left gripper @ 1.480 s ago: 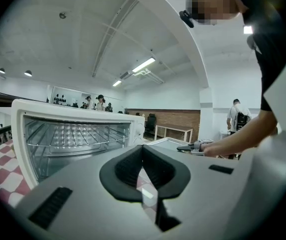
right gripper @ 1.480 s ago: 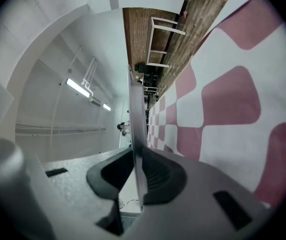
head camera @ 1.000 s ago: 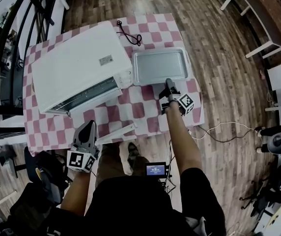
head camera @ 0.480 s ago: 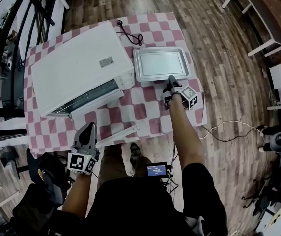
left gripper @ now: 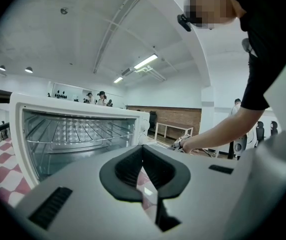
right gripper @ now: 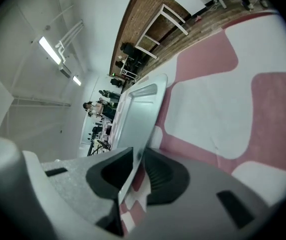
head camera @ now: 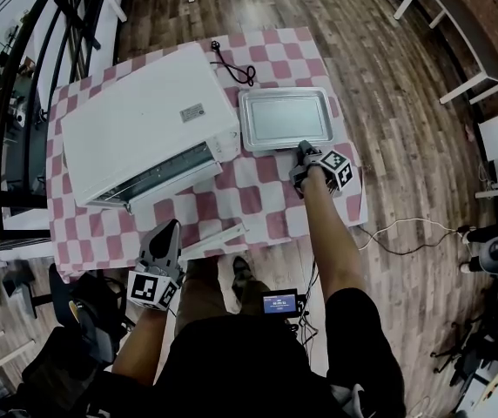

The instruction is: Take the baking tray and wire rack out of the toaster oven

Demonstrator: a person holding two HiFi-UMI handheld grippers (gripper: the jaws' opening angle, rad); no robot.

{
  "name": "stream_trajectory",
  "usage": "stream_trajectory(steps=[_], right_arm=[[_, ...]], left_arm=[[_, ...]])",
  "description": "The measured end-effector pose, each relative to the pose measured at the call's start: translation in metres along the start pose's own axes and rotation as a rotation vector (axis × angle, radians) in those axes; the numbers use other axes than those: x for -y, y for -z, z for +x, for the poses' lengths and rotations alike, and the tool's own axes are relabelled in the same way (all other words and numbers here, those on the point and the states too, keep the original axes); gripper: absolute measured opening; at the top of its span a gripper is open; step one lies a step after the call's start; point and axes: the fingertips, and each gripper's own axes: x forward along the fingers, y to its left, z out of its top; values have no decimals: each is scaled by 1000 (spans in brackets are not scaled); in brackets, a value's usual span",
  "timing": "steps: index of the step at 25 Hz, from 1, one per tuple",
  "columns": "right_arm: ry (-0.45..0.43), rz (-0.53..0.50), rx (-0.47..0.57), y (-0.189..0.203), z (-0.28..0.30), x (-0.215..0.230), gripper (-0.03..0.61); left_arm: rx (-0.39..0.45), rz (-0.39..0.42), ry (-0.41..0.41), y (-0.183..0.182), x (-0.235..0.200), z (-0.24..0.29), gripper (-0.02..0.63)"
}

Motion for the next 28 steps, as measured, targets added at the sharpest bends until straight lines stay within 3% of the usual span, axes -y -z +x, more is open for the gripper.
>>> stream_trajectory(steps=[5, 8, 11, 18, 25, 28], right_arm=[[-17, 20, 7, 4, -19, -2, 61], [-96, -18, 20, 8, -38, -22, 61], [-217, -119, 44, 19, -69, -58, 61], [-494, -455, 93, 64, -161, -154, 61], [-699, -974, 148, 138, -254, -237, 60], [-798, -1153, 176, 178, -296, -261, 60]], left_arm=[[11, 1, 10, -3, 7, -2, -6], [29, 4, 7, -10, 9, -5, -6], [55, 9, -2, -20, 11, -12, -6], [122, 30, -29, -40, 18, -34, -6], [204, 33, -69, -64, 23, -67, -6], [229, 30, -84, -71, 25, -85, -6]])
